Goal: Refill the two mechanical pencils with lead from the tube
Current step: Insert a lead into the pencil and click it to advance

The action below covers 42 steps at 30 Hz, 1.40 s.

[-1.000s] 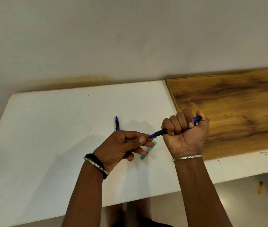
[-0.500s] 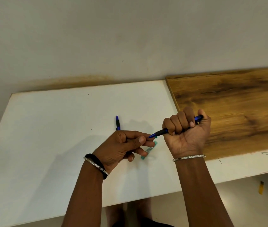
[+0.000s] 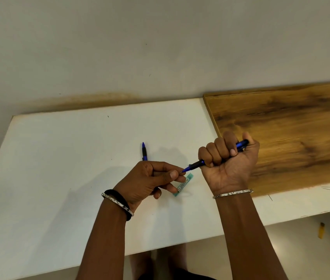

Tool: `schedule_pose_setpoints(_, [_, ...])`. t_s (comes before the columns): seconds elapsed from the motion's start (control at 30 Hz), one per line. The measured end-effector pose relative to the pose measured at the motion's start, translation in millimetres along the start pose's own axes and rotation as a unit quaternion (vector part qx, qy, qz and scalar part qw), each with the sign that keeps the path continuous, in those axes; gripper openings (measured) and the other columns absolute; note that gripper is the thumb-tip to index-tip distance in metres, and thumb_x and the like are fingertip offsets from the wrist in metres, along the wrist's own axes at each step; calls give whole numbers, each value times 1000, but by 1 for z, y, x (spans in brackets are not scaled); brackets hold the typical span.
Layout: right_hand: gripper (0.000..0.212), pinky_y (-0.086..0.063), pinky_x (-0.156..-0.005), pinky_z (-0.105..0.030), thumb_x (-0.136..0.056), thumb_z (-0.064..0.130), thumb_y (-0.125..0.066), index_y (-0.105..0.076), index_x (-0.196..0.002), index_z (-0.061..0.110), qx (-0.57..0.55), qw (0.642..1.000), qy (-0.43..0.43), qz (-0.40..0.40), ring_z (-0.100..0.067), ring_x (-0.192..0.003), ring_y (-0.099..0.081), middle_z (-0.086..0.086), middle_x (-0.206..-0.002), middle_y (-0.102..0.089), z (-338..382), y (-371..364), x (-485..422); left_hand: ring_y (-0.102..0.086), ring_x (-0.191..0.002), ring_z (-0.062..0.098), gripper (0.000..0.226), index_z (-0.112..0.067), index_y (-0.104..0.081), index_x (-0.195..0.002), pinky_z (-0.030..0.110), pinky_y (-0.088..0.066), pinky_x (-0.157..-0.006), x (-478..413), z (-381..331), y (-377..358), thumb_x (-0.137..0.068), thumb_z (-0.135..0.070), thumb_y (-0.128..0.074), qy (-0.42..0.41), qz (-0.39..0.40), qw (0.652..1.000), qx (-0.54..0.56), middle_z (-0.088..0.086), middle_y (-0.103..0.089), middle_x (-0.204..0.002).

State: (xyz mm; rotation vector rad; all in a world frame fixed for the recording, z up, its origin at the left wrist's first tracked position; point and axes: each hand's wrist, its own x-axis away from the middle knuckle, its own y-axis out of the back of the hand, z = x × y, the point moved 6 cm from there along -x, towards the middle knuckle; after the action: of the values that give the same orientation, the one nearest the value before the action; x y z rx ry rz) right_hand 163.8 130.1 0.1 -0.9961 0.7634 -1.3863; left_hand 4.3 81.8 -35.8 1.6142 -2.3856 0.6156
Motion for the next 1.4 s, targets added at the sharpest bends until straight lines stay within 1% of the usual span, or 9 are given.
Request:
schedule_pose_setpoints(0.1, [49, -14, -41, -21, -92, 44, -19, -22, -50, 20, 5, 1000, 2, 1, -12, -37, -7, 5, -43, -11, 2, 1, 0, -70, -70, 10, 29, -20, -76, -100, 15, -41, -43, 0, 0, 0, -77, -36, -69, 0, -4, 1000, -3, 7, -77, -99])
schedule_pose_setpoints(0.23, [53, -15, -42, -21, -92, 41, -19, -29, -45, 19, -7, 1000, 13, -8, -12, -37, -7, 5, -42, -11, 8, 5, -1, -68, -65, 9, 28, -18, -77, -97, 15, -40, -41, -1, 1, 3, -75, -35, -72, 8, -23, 1000, -14, 7, -77, -97])
schedule_pose_setpoints(0.37, [55, -15, -41, -21, -92, 45, -22, -31, -45, 18, -9, 1000, 18, -10, -12, -37, -8, 5, -42, -12, 9, 7, 0, -66, -61, 8, 30, -17, -77, -96, 15, -39, -40, -2, 2, 5, -72, -36, -73, 14, -37, 999, -19, 7, -77, -95])
schedule_pose_setpoints(0.57, [57, -16, -41, -21, -93, 47, -21, -33, -46, 18, -22, 1000, 11, 5, -11, -37, -9, 5, -42, -13, 7, 7, -1, -64, -61, 7, 29, -19, -77, -98, 15, -39, -41, -2, 0, 1, -76, -36, -72, 3, -24, 1000, -14, 6, -77, -97])
schedule_pose_setpoints(0.7, [57, -19, -39, -20, -93, 47, -22, -33, -45, 18, -29, 1000, 7, 0, -11, -37, -10, 5, -42, -14, 6, 7, -1, -64, -61, 6, 31, -20, -77, -99, 14, -38, -41, -3, -2, -3, -76, -41, -71, -2, -13, 1000, -18, 5, -77, -98])
schedule_pose_setpoints(1.0, [55, -20, -38, -20, -93, 37, -19, -33, -44, 18, -44, 999, 11, -11, -11, -37, -10, 5, -42, -13, 5, 4, -1, -63, -60, 5, 28, -22, -76, -99, 14, -38, -41, -3, -2, -2, -78, -39, -70, -17, -8, 1000, -8, 6, -76, -98])
schedule_pose_setpoints(1.4, [57, -19, -39, -20, -94, 41, -20, -34, -44, 18, -53, 999, 3, -1, -11, -37, -11, 5, -42, -14, 2, 5, -1, -63, -60, 5, 33, -23, -76, -99, 14, -38, -41, -3, 0, -2, -74, -45, -74, -20, -4, 1000, -1, 5, -76, -99])
